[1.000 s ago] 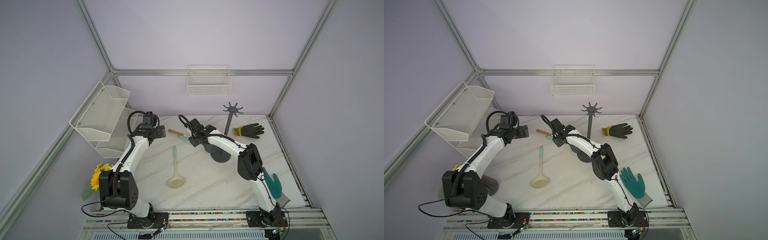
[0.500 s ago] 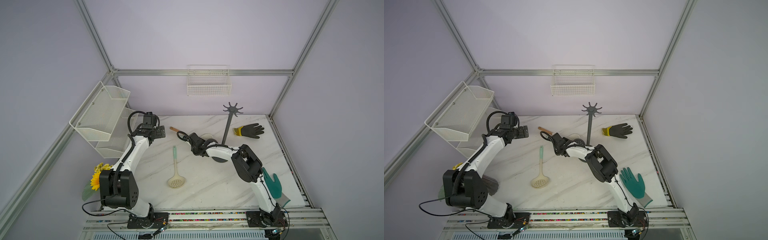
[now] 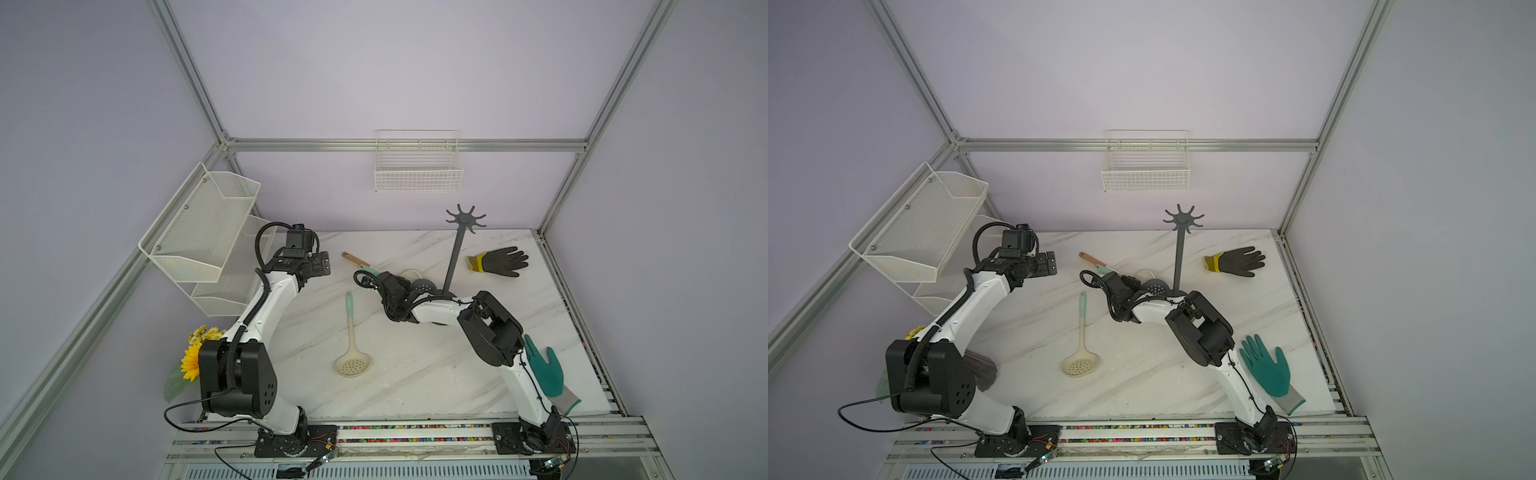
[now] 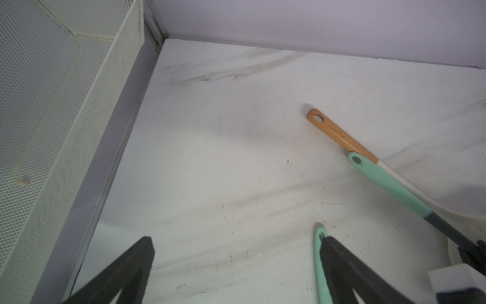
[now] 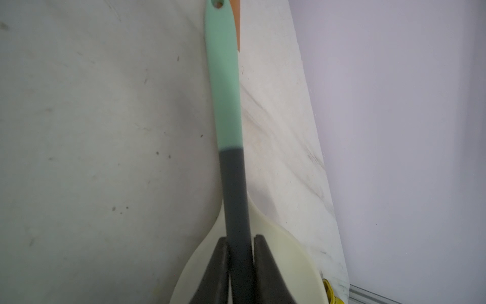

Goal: Hang the skimmer on the kitchen utensil rack
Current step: Pick up the skimmer from the center of the board, then place the skimmer at the center of the board.

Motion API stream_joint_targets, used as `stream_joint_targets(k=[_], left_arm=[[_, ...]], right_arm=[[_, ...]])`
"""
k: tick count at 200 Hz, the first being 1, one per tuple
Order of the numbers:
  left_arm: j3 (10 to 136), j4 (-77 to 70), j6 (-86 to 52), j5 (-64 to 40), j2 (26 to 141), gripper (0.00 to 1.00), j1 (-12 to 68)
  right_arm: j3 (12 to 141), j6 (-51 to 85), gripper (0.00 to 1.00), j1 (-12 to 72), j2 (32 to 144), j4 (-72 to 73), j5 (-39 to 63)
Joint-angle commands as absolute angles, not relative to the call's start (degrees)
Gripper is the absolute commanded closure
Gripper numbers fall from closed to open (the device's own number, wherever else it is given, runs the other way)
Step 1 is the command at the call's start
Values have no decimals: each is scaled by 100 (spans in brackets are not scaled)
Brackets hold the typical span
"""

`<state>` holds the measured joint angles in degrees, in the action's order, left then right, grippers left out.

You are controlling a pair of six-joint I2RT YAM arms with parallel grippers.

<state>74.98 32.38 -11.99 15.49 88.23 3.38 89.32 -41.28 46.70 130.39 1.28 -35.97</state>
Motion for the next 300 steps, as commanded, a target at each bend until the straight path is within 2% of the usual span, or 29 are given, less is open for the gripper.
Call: stream_joint_targets(k=[1, 50, 148, 190, 241, 300], left_arm=[[7482, 3234, -1248, 1661, 8824, 0, 299], [7471, 3239, -1248, 1687, 8780, 0, 299], [7557, 3208, -1248, 1567, 8754, 0, 290], [7610, 3199, -1248, 1142, 8763, 0, 291], [7825, 3208, -929, -182, 8920, 0, 292], [7914, 2952, -994, -1593, 8974, 0, 342]], right_arm=[[8742, -4036, 89, 4801, 12842, 501, -3438], [8506, -3716, 92, 4992, 11886, 351, -3331], [8114, -2075, 92, 4969, 9584, -1131, -2007], [7466, -1234, 92, 4489, 8073, -1279, 56], [7119, -18, 92, 3481, 6886, -1679, 2500], [6258, 646, 97, 3135, 6066, -1574, 3941]])
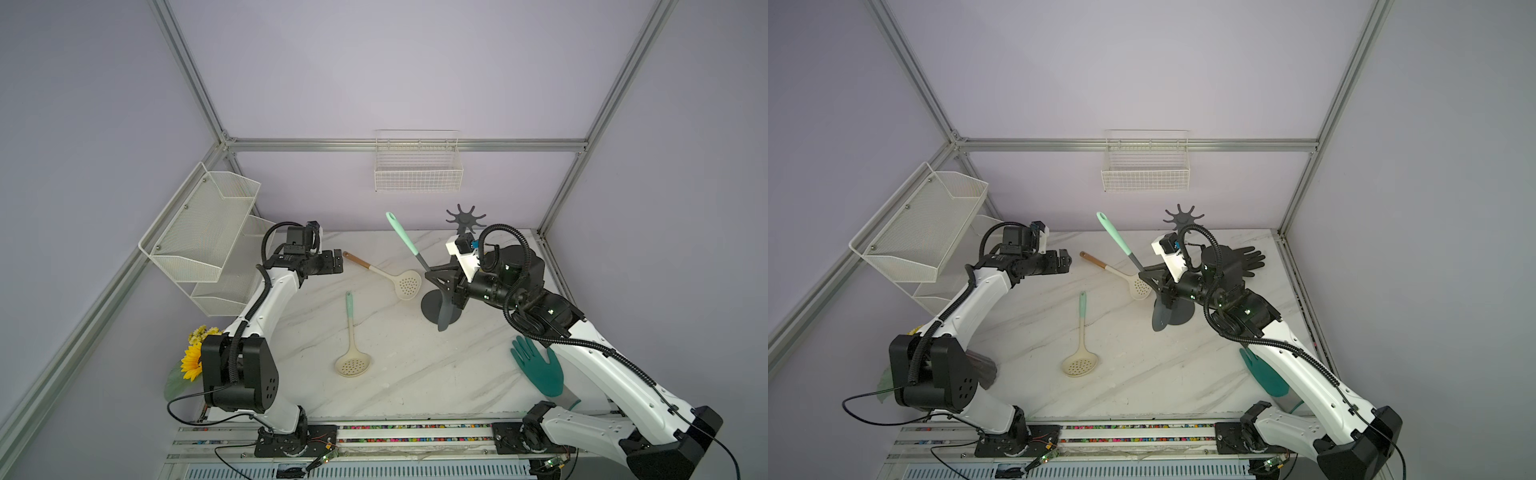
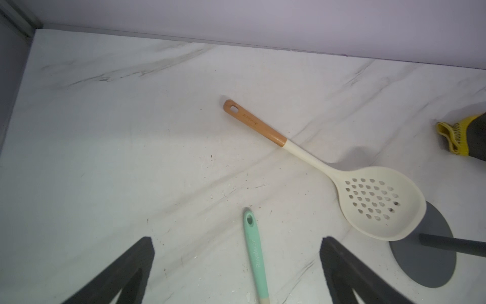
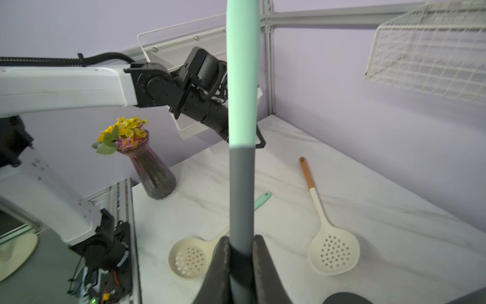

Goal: Hang the skimmer on the kitchen utensil rack
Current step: Place the skimmer at the center of the board.

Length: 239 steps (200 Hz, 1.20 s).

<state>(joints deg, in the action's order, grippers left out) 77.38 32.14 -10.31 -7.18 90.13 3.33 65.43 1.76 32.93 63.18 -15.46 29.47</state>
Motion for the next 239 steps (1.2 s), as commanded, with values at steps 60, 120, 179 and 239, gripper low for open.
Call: stream_joint_targets(k=[60, 120, 179, 239], left_arm=[[7882, 2821, -1187, -1654, 8834, 0, 361], [7731, 2830, -1187, -1426, 8833, 0, 365], [7627, 2841, -1082, -1259, 8837, 0, 352], [7638, 2946, -1028, -1163, 8886, 0, 352]], right_arm=[[5429, 1269, 96, 2751, 6910, -1532, 5853], [4461, 2537, 96, 2752, 8115, 375, 6772], [4476, 2743, 96, 2963, 9605, 734, 6838], [4813, 3151, 95, 3379, 10969, 1376, 6647]])
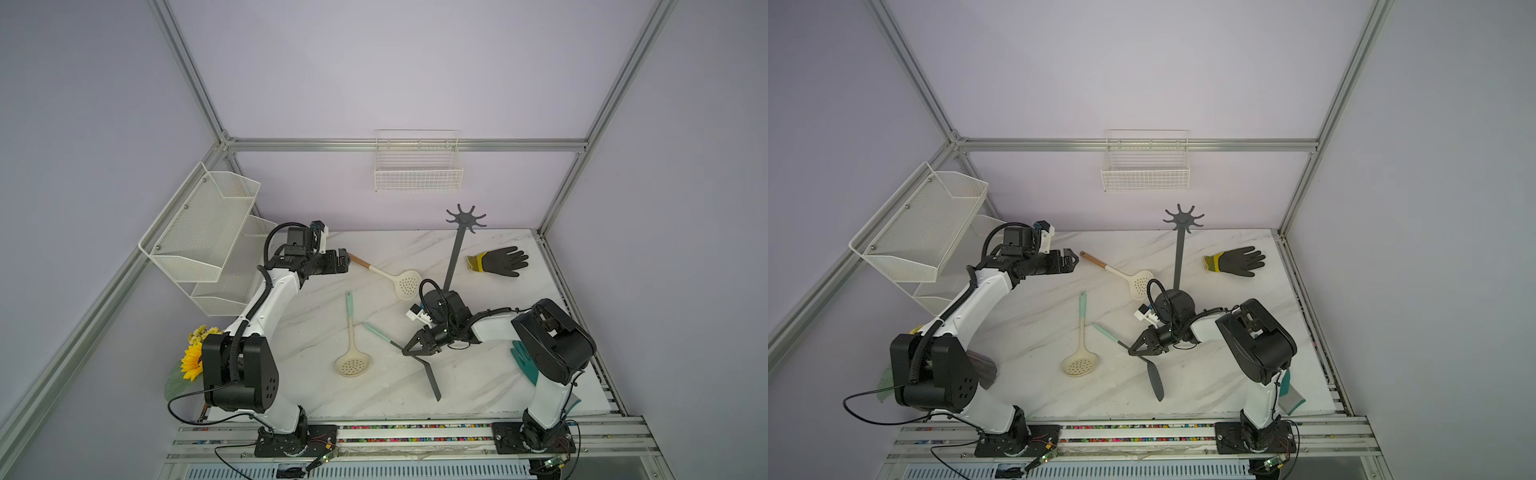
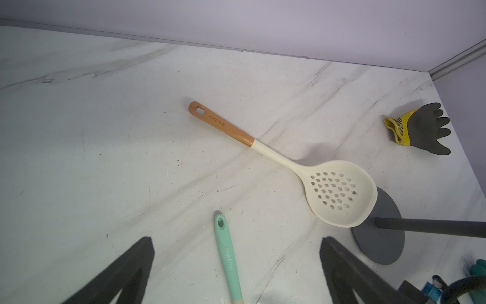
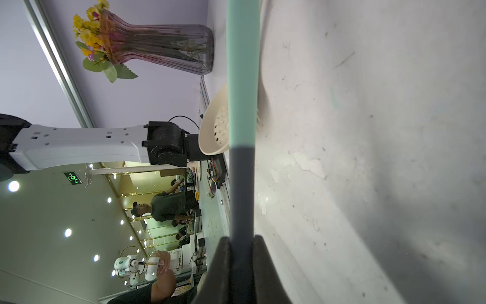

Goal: Hang the skimmer on the kitchen utensil rack
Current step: Place the skimmer at the center of the board.

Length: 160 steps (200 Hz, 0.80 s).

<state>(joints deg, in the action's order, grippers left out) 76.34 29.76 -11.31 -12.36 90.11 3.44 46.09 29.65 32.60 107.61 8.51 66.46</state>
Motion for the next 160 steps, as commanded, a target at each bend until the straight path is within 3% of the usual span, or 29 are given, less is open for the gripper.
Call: stream_joint_targets(k=[1, 40, 43, 45, 49, 51, 53, 105, 160], left_arm=[[7633, 2945, -1028, -1162, 8886, 0, 352], [7604, 2962, -1011, -1119, 8893, 0, 352], [7603, 2962, -1011, -1124, 8894, 0, 352], [7603, 2962, -1011, -1120, 8894, 0, 352], [7603, 2962, -1011, -1112, 8903, 0, 360], [7603, 2962, -1009, -1120, 8908, 0, 354], [7609, 2962, -1010, -1124, 8911, 0, 352], [7611, 3006, -1028, -1118, 8938, 0, 352], [7586, 3015, -1028, -1042, 8921, 0, 352]], right_arm=[[4819, 3136, 94, 3386, 10978, 1360, 6633], [5068, 2220, 90, 3437, 11065, 149, 6041], [5083, 2185, 85, 3437, 11058, 86, 5963], [5098, 2148, 73, 3437, 11057, 30, 5909], [5133, 2061, 18, 3437, 11048, -91, 5804], [5150, 2020, 7, 3437, 11048, -133, 5766], [5168, 1997, 4, 3437, 11048, -163, 5731], [5452, 1672, 3, 3456, 10893, -567, 4872], [5511, 925, 3, 3567, 9780, -1289, 3021]])
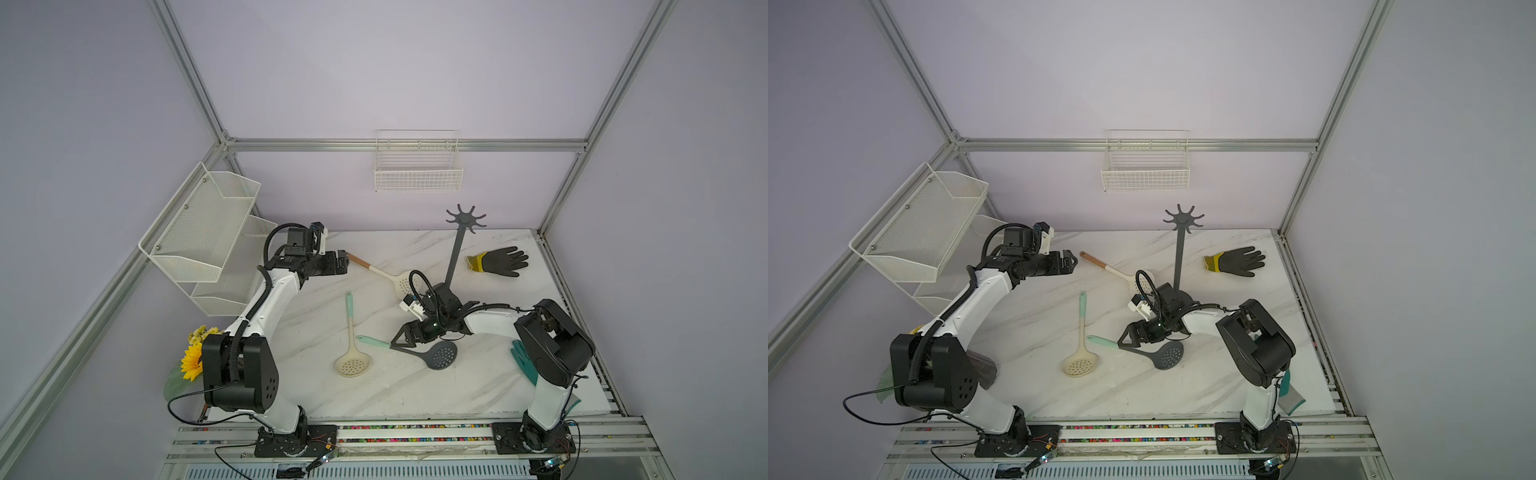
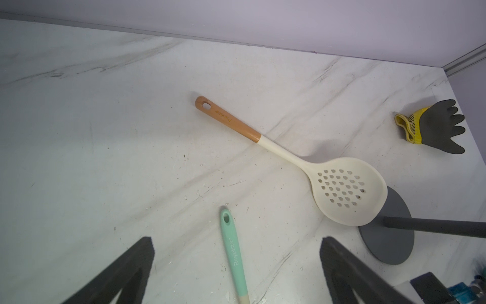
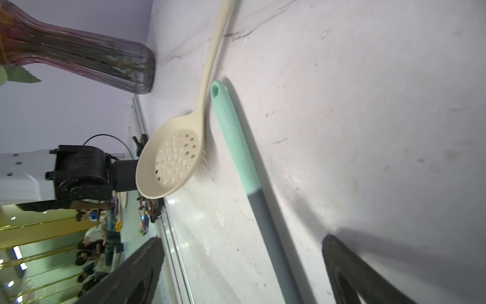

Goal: Hang the skimmer on the kitchen utensil rack
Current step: Place the skimmer at the center of the board.

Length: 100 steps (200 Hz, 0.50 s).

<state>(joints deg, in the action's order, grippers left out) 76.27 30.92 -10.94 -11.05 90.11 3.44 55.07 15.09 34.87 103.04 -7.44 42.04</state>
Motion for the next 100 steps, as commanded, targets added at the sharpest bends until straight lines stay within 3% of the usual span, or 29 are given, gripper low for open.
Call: stream_joint_targets(k=[1, 58, 100], left_arm=[[7585, 3015, -1028, -1048, 8921, 0, 352], [7585, 3015, -1059, -1021, 8938, 0, 352], [7576, 3015, -1046, -949, 8921, 0, 352]], right_arm=[[5511, 911, 3, 3572, 9759, -1299, 2983], [5764, -513, 3, 4418, 9600, -2121, 1456], [5748, -993, 3, 4649, 9852, -1684, 594]])
